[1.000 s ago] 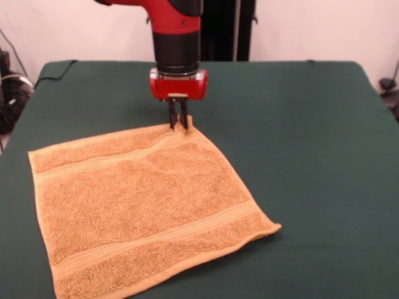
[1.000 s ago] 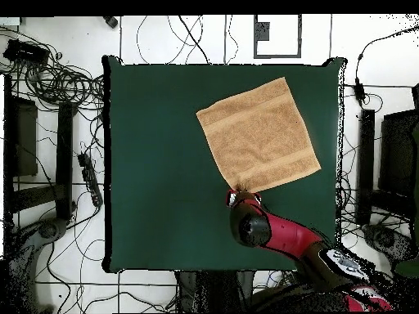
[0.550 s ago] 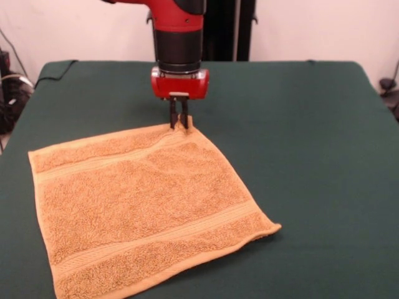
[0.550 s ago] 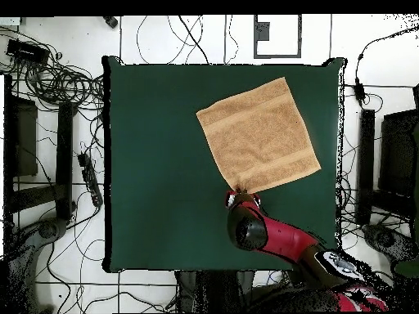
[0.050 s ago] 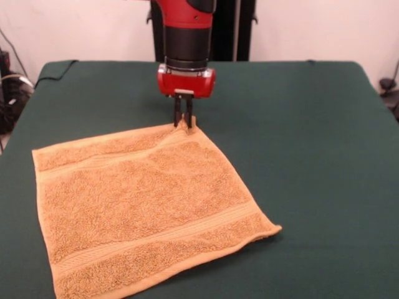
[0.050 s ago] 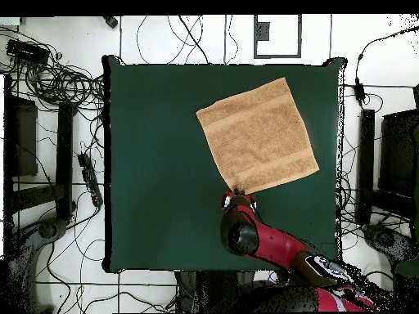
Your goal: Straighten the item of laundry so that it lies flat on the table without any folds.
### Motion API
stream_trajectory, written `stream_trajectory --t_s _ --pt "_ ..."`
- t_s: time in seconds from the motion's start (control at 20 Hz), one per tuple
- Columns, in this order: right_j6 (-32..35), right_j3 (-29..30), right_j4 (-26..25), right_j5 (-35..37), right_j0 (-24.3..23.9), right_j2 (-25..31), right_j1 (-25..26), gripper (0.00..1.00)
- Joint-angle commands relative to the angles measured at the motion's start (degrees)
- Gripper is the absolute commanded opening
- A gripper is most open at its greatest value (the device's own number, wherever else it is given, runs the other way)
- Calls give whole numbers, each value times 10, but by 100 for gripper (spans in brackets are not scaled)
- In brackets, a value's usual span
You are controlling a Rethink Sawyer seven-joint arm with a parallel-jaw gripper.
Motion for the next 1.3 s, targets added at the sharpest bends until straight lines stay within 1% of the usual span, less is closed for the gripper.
stream_trajectory --t_s 0.05,0.2,0.45,0.6,0.75,0.95,1.3 --pt "187 58 44 -5 26 42 57 0" --pt "186 79 47 0 21 46 48 0" --pt "188 133 56 28 19 51 -2 0" --pt "181 150 61 41 19 51 -22 0" --pt "175 158 64 48 16 51 -31 0" --pt "168 162 60 47 4 59 -27 0" --pt "151 149 49 32 -5 62 -16 0"
